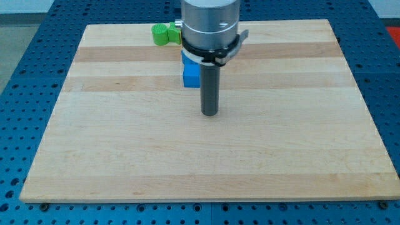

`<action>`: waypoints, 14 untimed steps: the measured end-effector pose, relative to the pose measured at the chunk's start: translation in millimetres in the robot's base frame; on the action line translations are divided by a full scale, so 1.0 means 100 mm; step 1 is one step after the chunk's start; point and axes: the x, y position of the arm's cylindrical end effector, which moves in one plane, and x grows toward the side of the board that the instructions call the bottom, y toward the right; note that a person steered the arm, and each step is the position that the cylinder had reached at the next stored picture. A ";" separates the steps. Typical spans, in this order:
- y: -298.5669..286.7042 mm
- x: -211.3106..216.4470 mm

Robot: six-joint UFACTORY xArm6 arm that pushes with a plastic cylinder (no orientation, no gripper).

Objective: Adjust the blue cube below the blue triangle

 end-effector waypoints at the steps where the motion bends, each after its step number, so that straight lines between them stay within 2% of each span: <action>1: -0.09 -0.16; 3: -0.12 -0.57; 4: -0.13 -0.63; 7: -0.48 -0.63; 14: -0.54 -0.63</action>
